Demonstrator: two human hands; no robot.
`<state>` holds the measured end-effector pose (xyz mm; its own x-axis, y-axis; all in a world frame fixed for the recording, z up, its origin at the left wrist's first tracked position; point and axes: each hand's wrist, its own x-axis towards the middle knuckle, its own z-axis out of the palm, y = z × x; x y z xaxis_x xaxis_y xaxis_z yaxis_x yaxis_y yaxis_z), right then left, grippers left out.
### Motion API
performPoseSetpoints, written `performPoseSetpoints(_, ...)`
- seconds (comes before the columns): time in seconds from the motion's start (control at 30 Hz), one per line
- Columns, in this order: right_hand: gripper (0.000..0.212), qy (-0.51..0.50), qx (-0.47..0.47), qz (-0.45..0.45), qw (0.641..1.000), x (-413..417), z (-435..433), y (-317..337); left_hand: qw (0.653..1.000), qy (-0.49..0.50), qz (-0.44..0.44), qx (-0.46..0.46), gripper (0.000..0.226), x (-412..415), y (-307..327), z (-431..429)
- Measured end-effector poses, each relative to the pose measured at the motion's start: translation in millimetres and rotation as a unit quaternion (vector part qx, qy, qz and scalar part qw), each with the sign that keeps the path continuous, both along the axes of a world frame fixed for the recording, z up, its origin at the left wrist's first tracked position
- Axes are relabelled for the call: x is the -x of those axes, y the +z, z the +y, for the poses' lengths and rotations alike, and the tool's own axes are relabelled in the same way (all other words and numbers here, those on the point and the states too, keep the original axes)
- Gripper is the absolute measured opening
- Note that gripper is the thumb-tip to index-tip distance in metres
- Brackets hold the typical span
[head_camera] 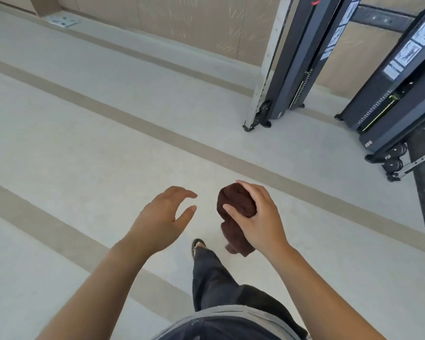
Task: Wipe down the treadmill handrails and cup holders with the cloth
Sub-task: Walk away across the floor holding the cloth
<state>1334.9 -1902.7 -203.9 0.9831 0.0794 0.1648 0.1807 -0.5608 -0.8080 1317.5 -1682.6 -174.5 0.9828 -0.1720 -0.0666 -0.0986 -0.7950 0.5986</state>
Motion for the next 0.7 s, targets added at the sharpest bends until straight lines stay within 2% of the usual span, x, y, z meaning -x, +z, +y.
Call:
performPoseSetpoints(0.17,0.051,0.036,-0.013,-0.007,0.999,-159,53,15,1.000,0.012,-0.001,-0.017,0.031,-135,13,49)
performPoseSetpoints(0.3,0.048,0.108,-0.023,-0.003,0.994,-268,125,26,0.997,0.074,-0.019,-0.022,0.032,-222,24,108)
performPoseSetpoints(0.57,0.048,0.260,-0.040,-0.007,0.965,-455,319,25,0.975,0.217,-0.025,-0.046,0.033,-359,16,266)
performPoseSetpoints(0.7,0.047,0.296,-0.044,-0.015,0.954,-550,423,29,0.967,0.246,-0.018,-0.058,0.034,-444,13,359)
